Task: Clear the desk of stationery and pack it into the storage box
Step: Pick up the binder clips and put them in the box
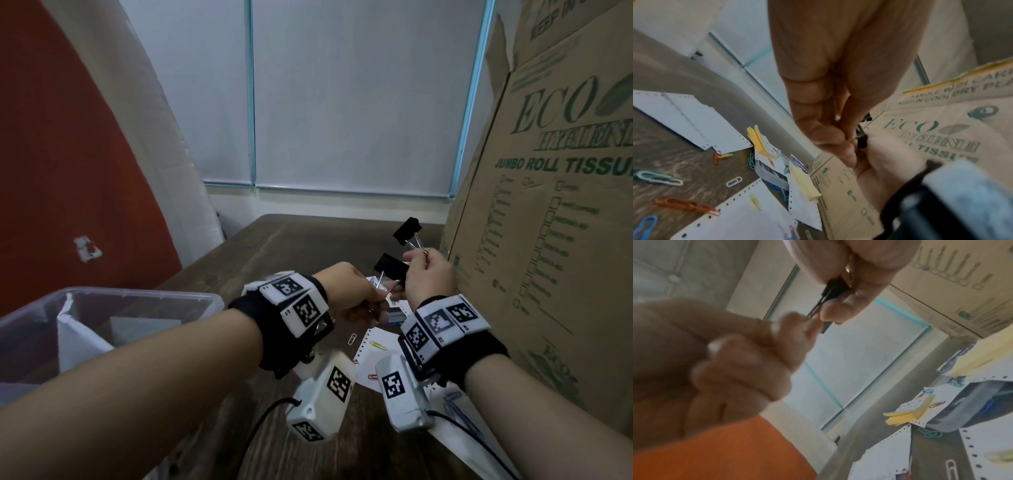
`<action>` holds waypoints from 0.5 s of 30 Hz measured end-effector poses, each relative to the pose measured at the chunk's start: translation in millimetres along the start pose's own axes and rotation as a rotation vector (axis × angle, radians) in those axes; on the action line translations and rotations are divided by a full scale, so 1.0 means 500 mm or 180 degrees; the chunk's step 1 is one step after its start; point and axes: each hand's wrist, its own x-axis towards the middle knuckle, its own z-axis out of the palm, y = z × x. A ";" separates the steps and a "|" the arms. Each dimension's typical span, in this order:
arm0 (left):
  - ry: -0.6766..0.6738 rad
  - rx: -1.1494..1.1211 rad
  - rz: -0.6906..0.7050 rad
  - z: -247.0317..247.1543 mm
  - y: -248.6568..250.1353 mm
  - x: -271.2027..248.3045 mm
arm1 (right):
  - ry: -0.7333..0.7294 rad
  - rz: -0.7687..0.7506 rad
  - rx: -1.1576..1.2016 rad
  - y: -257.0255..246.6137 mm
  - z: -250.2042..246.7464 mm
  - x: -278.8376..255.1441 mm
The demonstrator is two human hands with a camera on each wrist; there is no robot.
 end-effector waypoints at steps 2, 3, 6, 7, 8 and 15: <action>0.0201 0.0098 -0.0109 -0.014 0.018 -0.006 | -0.0188 -0.0345 -0.0147 0.008 -0.004 -0.006; 0.0357 0.0247 -0.0120 -0.026 0.025 -0.009 | -0.0343 -0.0427 -0.0324 0.018 -0.006 -0.004; 0.0787 0.1222 0.0071 -0.070 0.035 -0.018 | -0.0965 -0.0183 -0.0752 0.033 -0.024 0.010; 0.0882 0.1670 0.0186 -0.087 0.035 -0.022 | -0.1207 -0.0133 -0.1002 0.031 -0.034 0.013; 0.0951 0.2047 0.0319 -0.103 0.036 -0.027 | -0.1443 -0.0200 -0.1346 0.027 -0.042 0.015; 0.0607 0.2703 0.0771 -0.146 0.046 -0.067 | -0.2485 -0.0786 -0.1392 -0.052 -0.035 -0.011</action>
